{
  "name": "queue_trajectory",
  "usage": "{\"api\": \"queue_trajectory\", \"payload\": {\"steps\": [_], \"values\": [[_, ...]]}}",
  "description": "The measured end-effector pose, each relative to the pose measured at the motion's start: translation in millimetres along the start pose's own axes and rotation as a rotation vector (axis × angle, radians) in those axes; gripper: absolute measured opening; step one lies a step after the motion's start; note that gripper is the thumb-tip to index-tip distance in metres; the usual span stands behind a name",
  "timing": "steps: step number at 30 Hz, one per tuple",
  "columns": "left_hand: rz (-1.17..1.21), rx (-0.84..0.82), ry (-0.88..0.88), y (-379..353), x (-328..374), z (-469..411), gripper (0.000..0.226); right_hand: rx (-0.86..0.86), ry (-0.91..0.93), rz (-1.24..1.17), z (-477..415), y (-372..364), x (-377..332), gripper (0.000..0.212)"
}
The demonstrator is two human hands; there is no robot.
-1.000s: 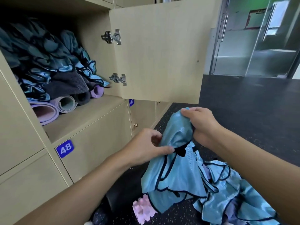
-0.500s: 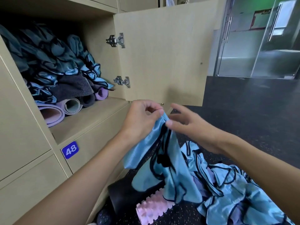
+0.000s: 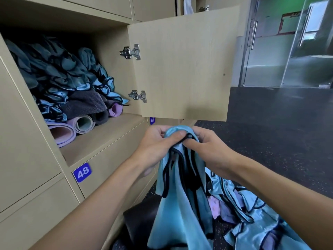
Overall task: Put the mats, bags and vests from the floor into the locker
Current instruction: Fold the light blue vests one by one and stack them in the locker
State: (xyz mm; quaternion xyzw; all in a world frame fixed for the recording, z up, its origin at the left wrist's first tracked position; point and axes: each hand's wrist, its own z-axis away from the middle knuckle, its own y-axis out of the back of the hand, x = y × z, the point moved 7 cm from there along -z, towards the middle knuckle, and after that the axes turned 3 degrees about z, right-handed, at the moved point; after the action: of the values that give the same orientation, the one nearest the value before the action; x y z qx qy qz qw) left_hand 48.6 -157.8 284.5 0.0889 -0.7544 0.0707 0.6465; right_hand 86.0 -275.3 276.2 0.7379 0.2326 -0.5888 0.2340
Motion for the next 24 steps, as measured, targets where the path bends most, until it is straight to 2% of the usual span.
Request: {"api": "queue_trajectory", "payload": {"steps": [3,6,7,10,11,14,18,20,22,24], "values": [[-0.004,0.202,-0.131,14.4,12.4,-1.9,0.008,0.017,-0.02,-0.014,3.5,-1.0,-4.4,0.013],[0.077,0.308,-0.232,16.7,23.7,1.9,0.02,-0.052,-0.07,-0.152,6.7,-8.4,-11.7,0.028],[0.09,0.324,-0.25,15.8,25.1,3.0,0.023,-0.075,-0.062,-0.13,7.9,-11.7,-14.6,0.035],[0.181,0.325,-0.247,12.6,23.9,3.5,0.029,-0.088,0.02,0.184,8.1,-17.8,-17.3,0.062],[0.223,0.318,-0.232,11.1,23.4,4.0,0.029,-0.08,0.031,0.21,7.3,-19.1,-17.5,0.065],[0.354,0.344,-0.202,9.8,21.5,6.3,0.022,-0.076,0.057,0.185,6.2,-21.1,-18.2,0.061],[0.567,0.268,-0.131,0.1,26.6,7.0,0.014,-0.146,0.024,0.16,10.0,-34.0,-9.2,0.017],[0.636,0.251,-0.106,-3.0,30.8,7.4,0.014,-0.149,-0.006,0.105,9.5,-34.7,-7.0,0.013],[0.566,0.252,-0.115,-0.1,35.4,6.1,0.012,-0.178,-0.022,0.076,8.4,-35.1,-9.2,0.019],[0.516,0.201,-0.152,2.2,41.2,2.6,0.013,-0.24,-0.058,0.112,11.6,-37.5,-11.7,0.013]]}}
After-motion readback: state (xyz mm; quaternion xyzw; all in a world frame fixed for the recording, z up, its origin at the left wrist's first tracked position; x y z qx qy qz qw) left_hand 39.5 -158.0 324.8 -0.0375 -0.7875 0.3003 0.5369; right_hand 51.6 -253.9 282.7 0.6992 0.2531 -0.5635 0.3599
